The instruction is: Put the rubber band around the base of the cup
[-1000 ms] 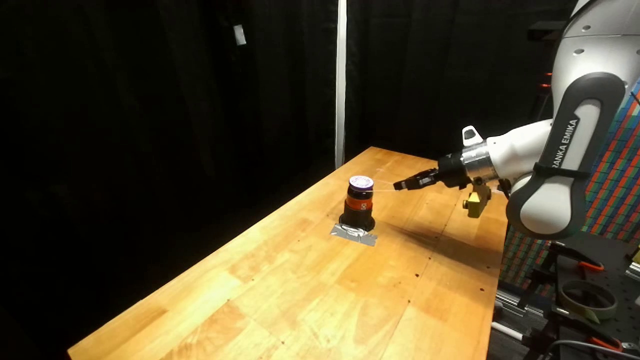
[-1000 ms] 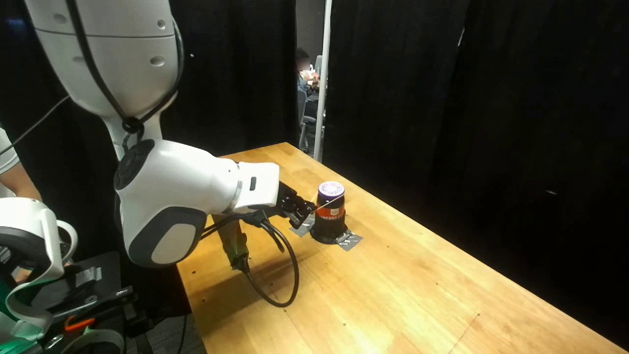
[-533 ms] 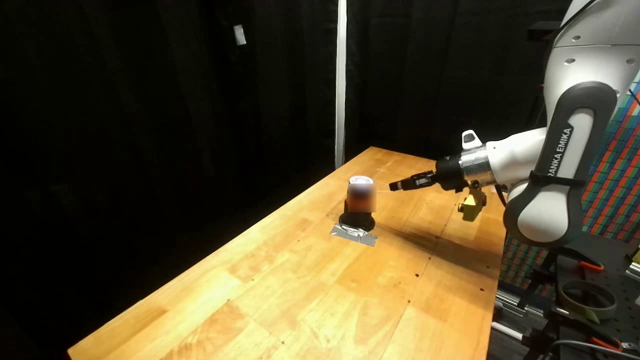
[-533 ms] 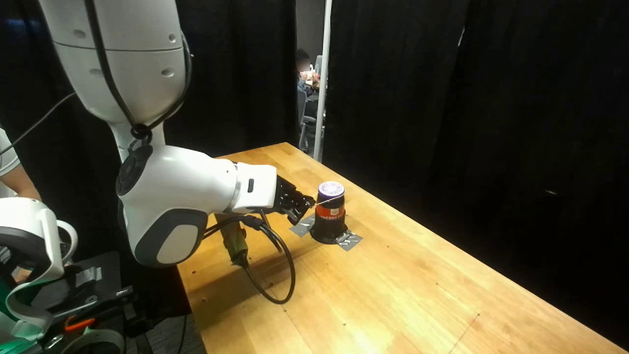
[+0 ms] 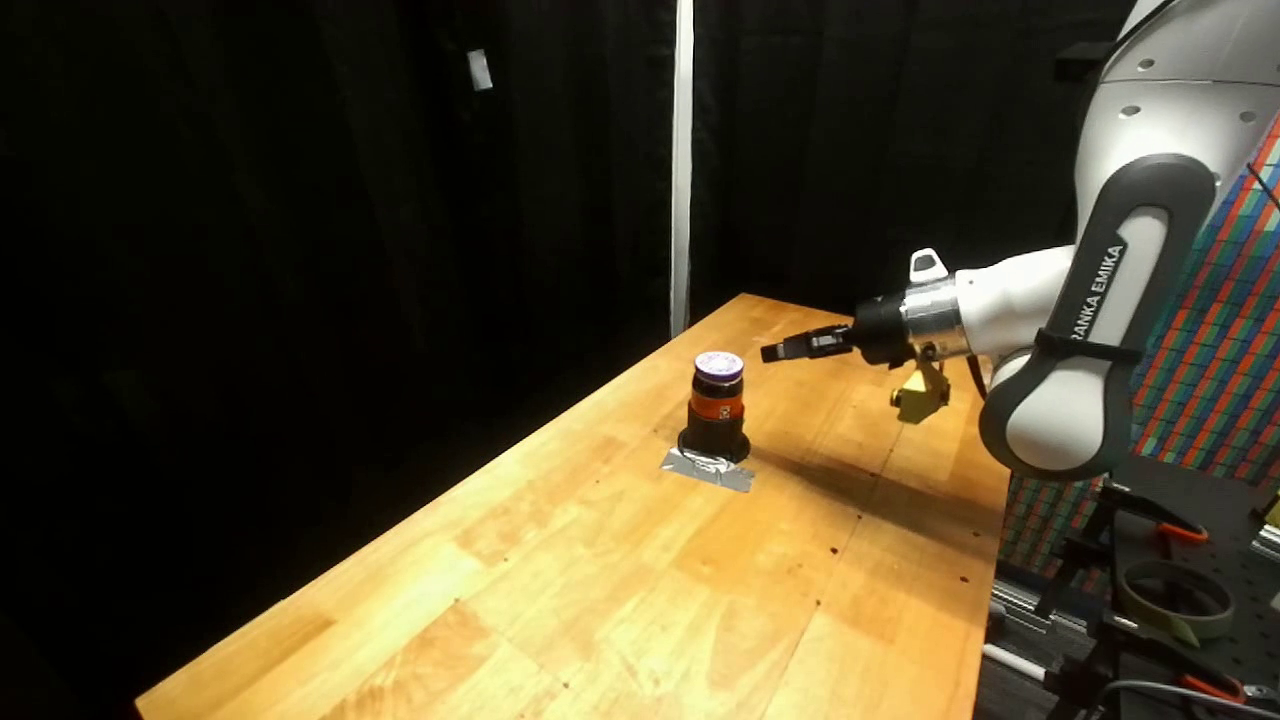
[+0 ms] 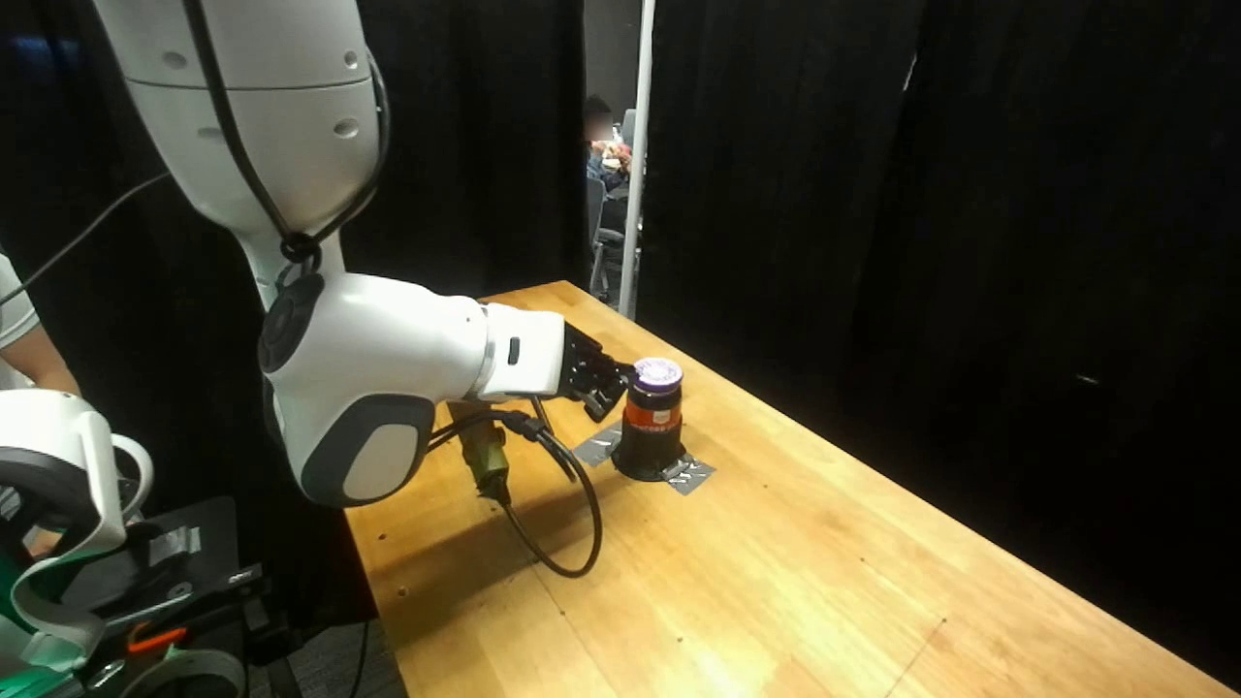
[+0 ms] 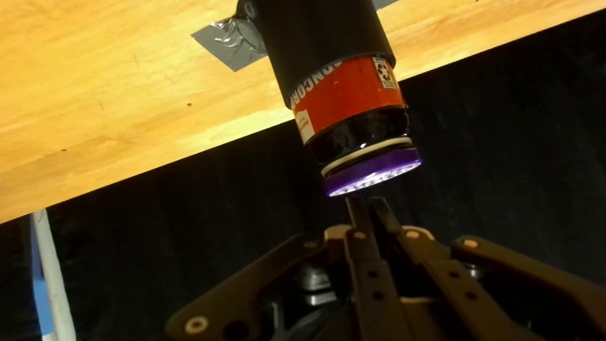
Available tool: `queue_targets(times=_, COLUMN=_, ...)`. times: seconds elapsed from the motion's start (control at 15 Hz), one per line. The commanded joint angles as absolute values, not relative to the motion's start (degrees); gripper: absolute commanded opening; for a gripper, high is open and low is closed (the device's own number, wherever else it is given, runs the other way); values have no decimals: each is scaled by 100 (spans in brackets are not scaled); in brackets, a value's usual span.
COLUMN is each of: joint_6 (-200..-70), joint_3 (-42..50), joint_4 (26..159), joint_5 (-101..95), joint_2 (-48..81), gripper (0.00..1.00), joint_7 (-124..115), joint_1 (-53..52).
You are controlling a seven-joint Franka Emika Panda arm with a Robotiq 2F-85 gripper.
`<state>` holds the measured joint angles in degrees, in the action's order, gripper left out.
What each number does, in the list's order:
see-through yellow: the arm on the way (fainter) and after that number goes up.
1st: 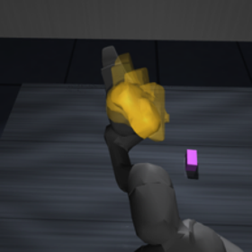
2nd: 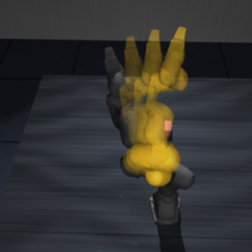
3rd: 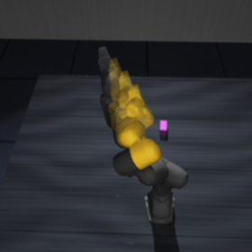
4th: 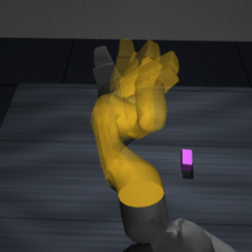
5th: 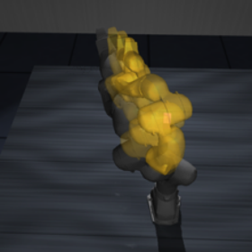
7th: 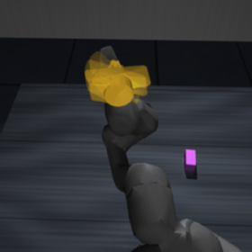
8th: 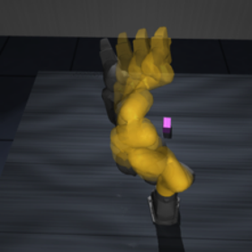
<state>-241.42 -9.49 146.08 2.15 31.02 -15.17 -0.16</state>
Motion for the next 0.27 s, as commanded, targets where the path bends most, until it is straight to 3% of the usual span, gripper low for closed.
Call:
queue_targets(times=0.0, joint_6=-23459, joint_3=-962, joint_4=14985, joint_5=-51, joint_2=2947, gripper=40, joint_7=-1679, joint_1=3)
queue_targets(times=0.07, joint_6=-23861, joint_3=-905, joint_4=14723, joint_5=140, joint_2=3111, gripper=21, joint_7=-1572, joint_1=-64)
queue_targets(times=0.2, joint_6=-23554, joint_3=-918, joint_4=14857, joint_5=67, joint_2=3119, gripper=38, joint_7=-1580, joint_1=-53)
